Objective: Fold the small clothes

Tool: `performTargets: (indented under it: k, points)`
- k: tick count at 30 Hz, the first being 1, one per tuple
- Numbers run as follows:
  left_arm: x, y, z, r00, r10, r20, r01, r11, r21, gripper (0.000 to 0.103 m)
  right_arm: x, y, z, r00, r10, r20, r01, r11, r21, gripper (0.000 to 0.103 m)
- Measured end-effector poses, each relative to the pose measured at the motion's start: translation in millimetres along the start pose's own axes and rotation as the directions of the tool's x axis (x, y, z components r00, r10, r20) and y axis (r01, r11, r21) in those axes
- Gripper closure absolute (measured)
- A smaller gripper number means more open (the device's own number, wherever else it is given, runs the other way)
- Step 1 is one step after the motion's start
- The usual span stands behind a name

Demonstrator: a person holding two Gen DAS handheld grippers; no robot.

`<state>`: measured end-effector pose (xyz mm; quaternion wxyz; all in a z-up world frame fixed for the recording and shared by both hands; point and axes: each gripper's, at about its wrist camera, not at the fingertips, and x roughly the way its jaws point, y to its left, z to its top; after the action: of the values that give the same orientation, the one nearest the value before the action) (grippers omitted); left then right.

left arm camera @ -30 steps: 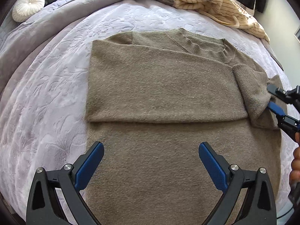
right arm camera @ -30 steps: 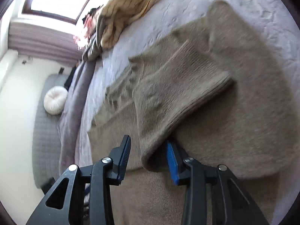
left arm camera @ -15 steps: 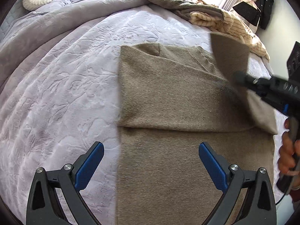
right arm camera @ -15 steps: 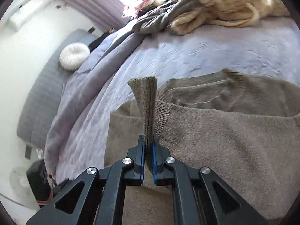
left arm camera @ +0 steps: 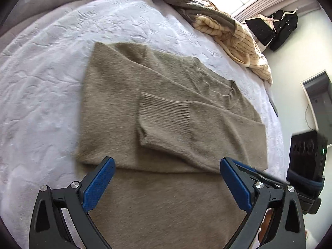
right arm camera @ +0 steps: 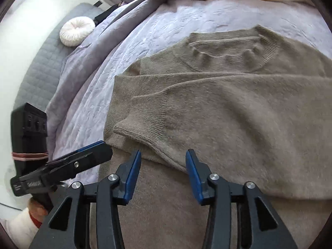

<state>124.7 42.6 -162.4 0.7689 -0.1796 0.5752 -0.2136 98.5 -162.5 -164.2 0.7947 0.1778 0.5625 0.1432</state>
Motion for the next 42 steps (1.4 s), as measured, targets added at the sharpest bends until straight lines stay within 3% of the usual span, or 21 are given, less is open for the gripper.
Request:
performTargets:
  k: [3,5,7,9,10,11,12,15,16,18,20,22,24,28,33,38,40,42]
  points:
    - [13.7,-5.2,5.2,1.000,0.008,-0.018,-0.008,1.000,-0.008,0.002,-29.4,-37.8,-23.1,0.999,0.026,0.047,-0.033,0.986,0.161,0.055]
    - [20.7,-6.1,10.0,0.999,0.040,-0.024,-0.041,0.999,-0.013,0.002,-50.3,-69.9,-39.4,0.995,0.042,0.095,-0.068,0.954,0.293,0.055]
    - [25.0,-4.2,14.7,0.998,0.057,-0.026,-0.058,0.998,-0.033,0.018,-70.7,-99.7,-55.4,0.986,0.041,0.159,-0.104,0.905,0.412,0.055]
    - [29.8,-1.1,18.5,0.997,0.065,-0.043,-0.067,0.997,-0.046,0.045,-92.6,-127.5,-72.3,0.972,0.011,0.235,-0.134,0.847,0.514,0.055]
    - [31.0,0.0,19.8,0.997,0.064,-0.045,-0.066,0.997,-0.049,0.054,-104.7,-141.1,-80.4,0.961,-0.005,0.276,-0.155,0.816,0.556,0.055]
    - [32.3,1.2,20.7,0.997,0.057,-0.050,-0.060,0.997,-0.051,0.072,-113.2,-153.3,-87.2,0.950,-0.021,0.313,-0.177,0.787,0.591,0.055]
    - [33.5,2.0,21.3,0.997,0.048,-0.055,-0.051,0.997,-0.053,0.080,-119.4,-165.1,-92.7,0.938,-0.039,0.343,-0.197,0.756,0.624,0.055]
    - [32.8,4.3,20.0,0.998,0.040,-0.041,-0.042,0.998,-0.054,0.084,-119.6,-189.6,-99.8,0.917,-0.016,0.398,-0.284,0.676,0.680,0.055]
    - [31.8,3.4,19.5,0.999,0.039,-0.037,-0.040,0.998,-0.049,0.094,-116.1,-195.5,-100.8,0.910,0.000,0.414,-0.316,0.649,0.693,0.069]
    - [28.1,2.0,17.9,0.999,0.039,-0.021,-0.039,0.998,-0.047,0.094,-121.6,-207.7,-102.7,0.903,0.011,0.430,-0.344,0.618,0.707,0.097]
    - [23.2,-1.6,15.3,0.999,0.050,-0.003,-0.050,0.998,-0.027,0.094,-129.0,-206.5,-95.9,0.894,0.007,0.447,-0.345,0.647,0.680,0.097]
    - [23.6,-5.6,11.6,0.998,0.067,0.004,-0.067,0.998,0.004,0.094,-143.6,-202.0,-88.0,0.889,-0.001,0.457,-0.319,0.715,0.623,0.097]
    - [30.6,-6.7,8.4,0.995,0.096,-0.006,-0.096,0.995,0.021,0.094,-147.9,-203.3,-86.5,0.901,-0.021,0.434,-0.273,0.750,0.602,0.097]
    - [31.7,-2.7,6.3,0.996,0.092,0.003,-0.092,0.995,0.023,0.094,-130.6,-223.6,-97.8,0.933,-0.021,0.359,-0.223,0.748,0.625,0.097]
    - [19.1,5.0,-3.4,0.990,0.141,0.009,-0.142,0.988,0.065,0.094,-120.6,-231.9,-106.2,0.930,-0.003,0.368,-0.243,0.746,0.620,0.097]
    - [9.3,5.6,-8.7,0.984,0.176,0.028,-0.177,0.982,0.064,0.094,-122.0,-227.6,-100.5,0.943,-0.010,0.331,-0.203,0.774,0.600,0.096]
    - [5.4,1.4,-10.9,0.971,0.237,0.042,-0.240,0.967,0.081,0.094,-126.3,-222.3,-97.9,0.952,-0.011,0.307,-0.179,0.791,0.585,0.094]
    - [2.8,-2.4,-13.9,0.946,0.318,0.059,-0.323,0.941,0.102,0.094,-132.0,-214.6,-93.8,0.959,-0.014,0.284,-0.155,0.812,0.563,0.092]
